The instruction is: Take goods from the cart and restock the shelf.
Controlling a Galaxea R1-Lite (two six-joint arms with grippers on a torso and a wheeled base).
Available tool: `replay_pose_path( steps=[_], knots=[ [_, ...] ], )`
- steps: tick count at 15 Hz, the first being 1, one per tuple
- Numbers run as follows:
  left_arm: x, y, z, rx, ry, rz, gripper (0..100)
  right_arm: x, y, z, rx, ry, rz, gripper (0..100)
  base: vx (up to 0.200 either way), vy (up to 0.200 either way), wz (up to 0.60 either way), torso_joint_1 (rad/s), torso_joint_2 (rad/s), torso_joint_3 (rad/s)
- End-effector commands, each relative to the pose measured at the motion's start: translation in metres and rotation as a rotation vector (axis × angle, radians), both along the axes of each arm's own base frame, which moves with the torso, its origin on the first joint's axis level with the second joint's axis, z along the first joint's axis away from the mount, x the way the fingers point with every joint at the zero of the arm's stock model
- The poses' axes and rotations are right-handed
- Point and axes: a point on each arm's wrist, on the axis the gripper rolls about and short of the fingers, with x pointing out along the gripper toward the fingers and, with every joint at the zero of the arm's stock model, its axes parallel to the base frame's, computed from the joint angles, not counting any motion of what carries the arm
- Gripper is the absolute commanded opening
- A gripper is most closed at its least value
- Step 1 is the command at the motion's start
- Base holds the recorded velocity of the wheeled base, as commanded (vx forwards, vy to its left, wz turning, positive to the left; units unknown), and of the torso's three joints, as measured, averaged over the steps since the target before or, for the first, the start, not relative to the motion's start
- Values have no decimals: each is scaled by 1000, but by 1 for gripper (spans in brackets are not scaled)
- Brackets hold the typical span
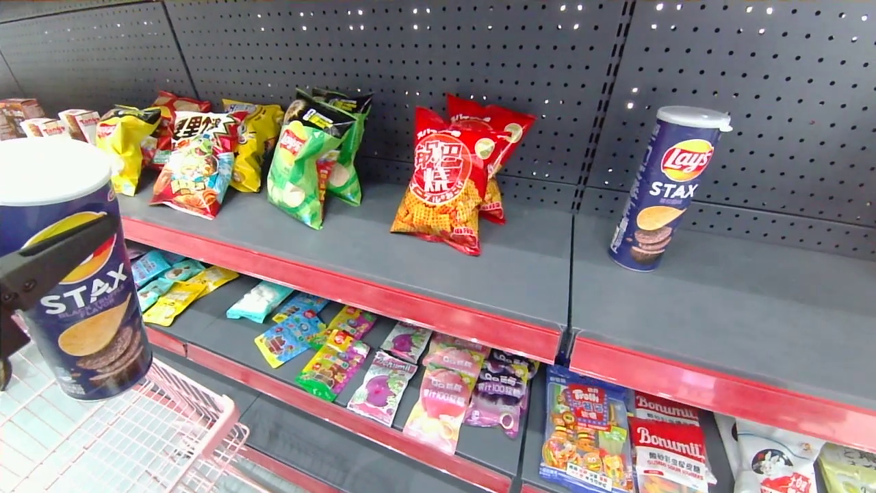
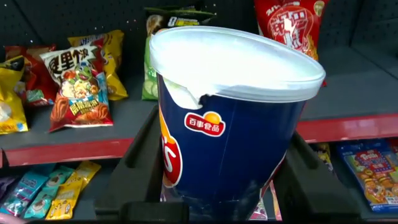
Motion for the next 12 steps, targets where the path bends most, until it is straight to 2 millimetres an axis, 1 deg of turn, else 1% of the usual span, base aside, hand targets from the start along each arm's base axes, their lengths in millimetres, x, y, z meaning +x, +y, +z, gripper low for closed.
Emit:
replay_pose_path(
  steps=[1,5,12],
  knots=[
    [0,0,0,1,0,0,0,0,0,0,1,1,1,100,0,0,0,266,-588,-325],
    [-1,0,0,1,-4,0,0,0,0,0,1,1,1,100,0,0,0,248,-547,-294],
    [0,0,0,1,-3,0,0,0,0,0,1,1,1,100,0,0,0,182,-381,-205]
  ],
)
